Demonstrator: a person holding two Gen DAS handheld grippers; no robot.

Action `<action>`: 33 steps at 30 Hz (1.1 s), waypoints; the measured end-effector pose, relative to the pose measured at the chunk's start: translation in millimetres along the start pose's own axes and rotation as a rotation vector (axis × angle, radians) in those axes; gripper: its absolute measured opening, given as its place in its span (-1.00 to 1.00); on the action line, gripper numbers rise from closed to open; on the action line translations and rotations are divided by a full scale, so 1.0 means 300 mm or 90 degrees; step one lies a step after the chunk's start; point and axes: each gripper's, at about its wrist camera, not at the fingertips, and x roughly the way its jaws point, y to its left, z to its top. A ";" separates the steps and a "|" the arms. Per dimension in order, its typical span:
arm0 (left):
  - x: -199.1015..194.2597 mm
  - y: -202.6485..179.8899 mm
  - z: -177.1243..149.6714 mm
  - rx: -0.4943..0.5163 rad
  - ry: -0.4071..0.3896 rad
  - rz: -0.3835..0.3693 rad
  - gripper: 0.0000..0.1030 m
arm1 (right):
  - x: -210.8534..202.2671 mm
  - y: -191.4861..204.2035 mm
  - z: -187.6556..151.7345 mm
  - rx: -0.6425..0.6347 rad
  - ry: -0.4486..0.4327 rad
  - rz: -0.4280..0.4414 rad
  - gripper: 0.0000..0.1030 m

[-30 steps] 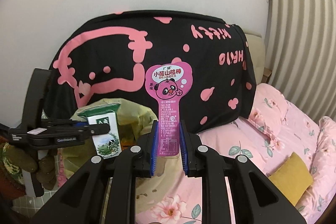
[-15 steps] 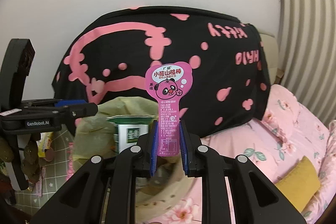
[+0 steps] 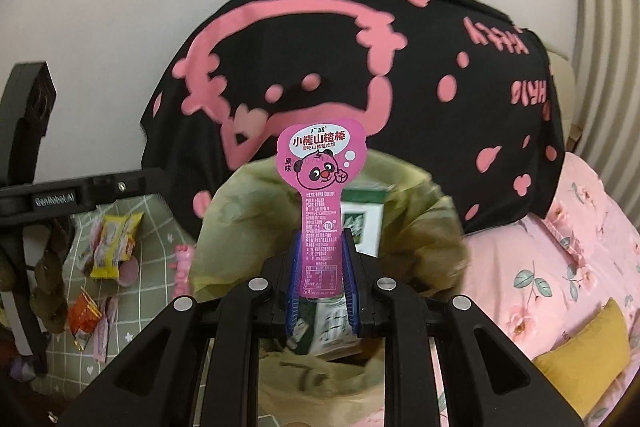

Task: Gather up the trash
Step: 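Drop the milk carton into the yellow bag with the left tool while the right tool releases the lollipop there, then grasp the pink strip packet with the right tool while the left tool reaches toward the red packet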

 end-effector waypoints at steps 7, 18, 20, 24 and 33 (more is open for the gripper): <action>-0.046 0.068 -0.040 -0.022 -0.001 0.022 -0.04 | 0.058 0.040 -0.027 -0.002 0.025 0.001 -0.59; -0.143 0.204 -0.105 -0.076 -0.030 0.070 -0.04 | 0.036 0.075 -0.027 -0.014 -0.001 -0.012 -0.31; -0.174 0.238 -0.123 -0.080 -0.040 0.090 -0.04 | 0.028 0.093 -0.021 -0.021 -0.009 -0.004 -0.31; -0.231 0.312 -0.173 -0.077 -0.050 0.146 -0.04 | 0.026 0.143 -0.018 -0.046 -0.021 0.009 -0.31; -0.384 0.564 -0.329 -0.169 -0.048 0.255 -0.04 | 0.094 0.298 -0.048 -0.081 0.001 0.081 -0.31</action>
